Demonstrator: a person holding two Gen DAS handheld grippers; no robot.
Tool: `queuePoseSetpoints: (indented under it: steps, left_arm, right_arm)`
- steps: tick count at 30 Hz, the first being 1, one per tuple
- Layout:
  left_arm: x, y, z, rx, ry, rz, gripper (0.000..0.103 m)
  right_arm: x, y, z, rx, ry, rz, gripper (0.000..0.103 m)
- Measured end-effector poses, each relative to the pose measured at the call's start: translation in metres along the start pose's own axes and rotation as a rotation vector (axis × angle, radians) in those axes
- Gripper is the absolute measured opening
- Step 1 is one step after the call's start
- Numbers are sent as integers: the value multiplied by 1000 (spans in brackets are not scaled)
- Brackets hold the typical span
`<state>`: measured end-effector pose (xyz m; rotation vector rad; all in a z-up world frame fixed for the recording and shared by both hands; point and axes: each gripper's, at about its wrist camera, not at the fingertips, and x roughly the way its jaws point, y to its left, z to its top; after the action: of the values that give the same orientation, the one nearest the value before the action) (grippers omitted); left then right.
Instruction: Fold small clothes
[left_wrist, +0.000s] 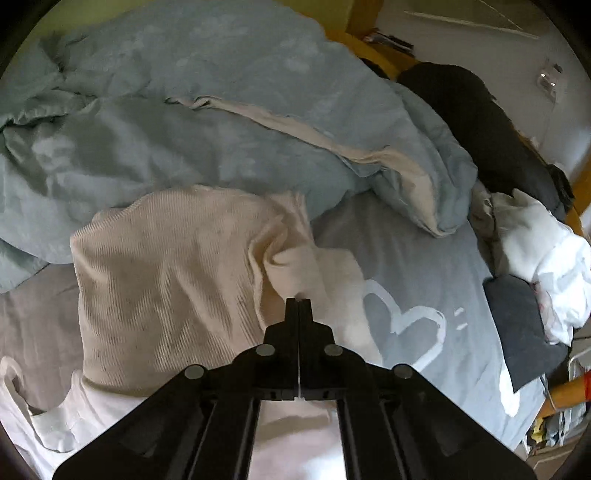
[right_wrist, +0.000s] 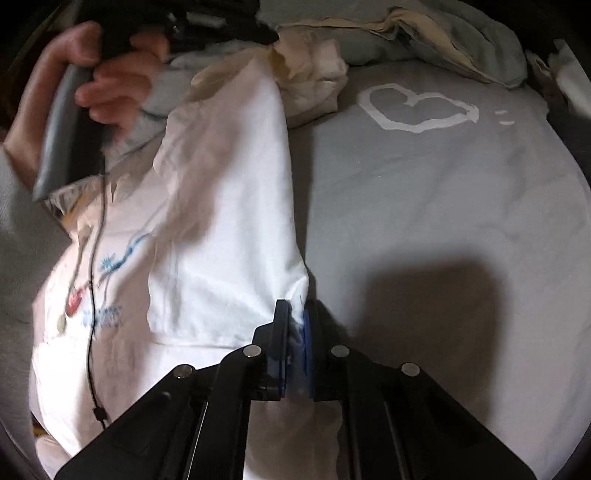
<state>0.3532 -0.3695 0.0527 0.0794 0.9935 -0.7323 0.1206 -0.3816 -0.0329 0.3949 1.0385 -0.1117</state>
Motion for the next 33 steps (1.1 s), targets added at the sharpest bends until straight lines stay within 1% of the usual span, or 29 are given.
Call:
queuePoseSetpoints:
  steps: [1,2,3,4,5,7,8,11,13,14,16,17,19,21,23,25,26,27,29,31,32,33]
  left_arm:
    - [-7,2,1,1,-26,-16,0]
    - [-22,4,-1,5,-64,-30,0]
    - [-35,5,-2,11,-93,-16,0]
    - [-48,7,-5,25,-112,11,9]
    - [-62,6,-10,52,-127,45,24]
    - [-94,7,-28,106,-182,118,35]
    - [-106,7,-37,123,-198,144,35]
    - [-134,14,-74,140,-191,192,35]
    - [-145,18,-104,131,-185,277,35]
    - [-155,21,-119,113,-206,297,35]
    - [-186,28,-157,85,-301,324,35]
    - [-200,31,-173,91,-336,347,35]
    - [-233,30,-203,122,-400,418,35]
    - [-268,29,-225,147,-466,454,35]
    - [-308,28,-243,119,-529,460,36]
    - [-342,27,-255,82,-582,440,38]
    - [-359,25,-261,71,-612,436,42]
    - [-374,23,-267,67,-635,439,43]
    - [-402,22,-280,56,-684,464,44]
    - [-425,20,-293,51,-701,491,44]
    - [-435,19,-299,52,-708,490,44]
    - [-446,17,-307,53,-723,492,45]
  right_arm:
    - [-2,-4,2,15,0,14,7]
    - [-3,-8,4,31,2,30,10]
    - [-4,-15,6,58,9,50,14]
    - [-5,-19,7,78,10,63,14]
    - [-7,-24,9,99,8,81,15]
    - [-17,-33,13,138,-31,100,15]
    - [-24,-37,15,145,-66,101,15]
    - [-57,-46,20,142,-216,74,15]
    - [-72,-48,23,119,-283,60,15]
    - [-79,-44,25,96,-301,61,16]
    - [-87,-31,31,39,-310,75,16]
    - [-89,-25,30,23,-320,89,16]
    - [-91,-13,26,-22,-349,116,17]
    - [-98,4,17,-62,-404,92,17]
    - [-106,17,9,-82,-460,68,18]
    - [-118,32,-2,-120,-507,70,24]
    - [-126,38,-8,-136,-534,70,31]
    - [-136,44,-17,-153,-568,60,39]
    - [-152,53,-33,-177,-636,30,48]
    - [-170,65,-52,-198,-706,-11,48]
    - [-178,69,-60,-204,-722,-6,49]
    - [-188,74,-69,-210,-736,21,51]
